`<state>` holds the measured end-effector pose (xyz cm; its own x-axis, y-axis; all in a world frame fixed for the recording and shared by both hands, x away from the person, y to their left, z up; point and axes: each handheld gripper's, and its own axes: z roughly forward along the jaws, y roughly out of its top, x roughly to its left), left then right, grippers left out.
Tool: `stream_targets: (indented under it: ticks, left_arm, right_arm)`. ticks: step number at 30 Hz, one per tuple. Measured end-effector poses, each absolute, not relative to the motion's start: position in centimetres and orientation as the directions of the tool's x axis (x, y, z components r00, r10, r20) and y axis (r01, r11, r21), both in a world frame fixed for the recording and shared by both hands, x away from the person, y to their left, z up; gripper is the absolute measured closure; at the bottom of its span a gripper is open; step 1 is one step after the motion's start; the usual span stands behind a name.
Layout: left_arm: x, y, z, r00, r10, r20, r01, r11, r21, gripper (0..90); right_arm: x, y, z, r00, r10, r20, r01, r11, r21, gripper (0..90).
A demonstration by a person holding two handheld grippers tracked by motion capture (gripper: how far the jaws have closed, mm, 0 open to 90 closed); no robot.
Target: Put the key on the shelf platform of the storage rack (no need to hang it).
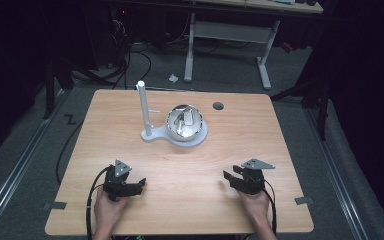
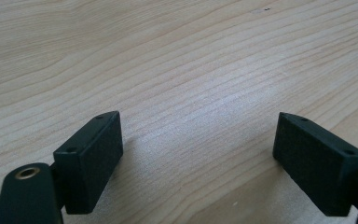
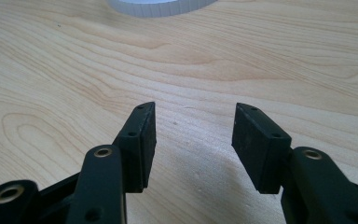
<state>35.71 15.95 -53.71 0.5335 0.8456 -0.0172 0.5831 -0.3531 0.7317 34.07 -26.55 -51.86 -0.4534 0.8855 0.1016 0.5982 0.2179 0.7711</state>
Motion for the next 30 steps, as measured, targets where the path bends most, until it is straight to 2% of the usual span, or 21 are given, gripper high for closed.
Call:
stream_targets:
  ticks: [16,20,23,30]
  left_arm:
    - [35.7,16.0,-53.7,0.533,0.846,-0.017,0.583,-0.353,0.732,16.2]
    - [35.7,16.0,-53.7,0.534,0.846,-0.017,0.583,-0.353,0.732,16.2]
    - [35.7,16.0,-53.7,0.534,0.846,-0.017,0.583,-0.353,0.732,16.2]
    - [35.7,16.0,-53.7,0.534,0.846,-0.017,0.583,-0.353,0.732,16.2]
  right_arm:
    - [34.1,-25.4,-53.1,-0.457,0.886,0.072,0.621,0.26,0.74,46.8]
    - [34.0,-25.1,-53.1,-0.463,0.885,0.037,0.611,0.289,0.737,44.5]
    - [33.8,-24.5,-53.1,-0.474,0.88,-0.03,0.591,0.343,0.73,43.2]
    - [33.9,-24.6,-53.1,-0.476,0.879,-0.021,0.594,0.339,0.73,42.8]
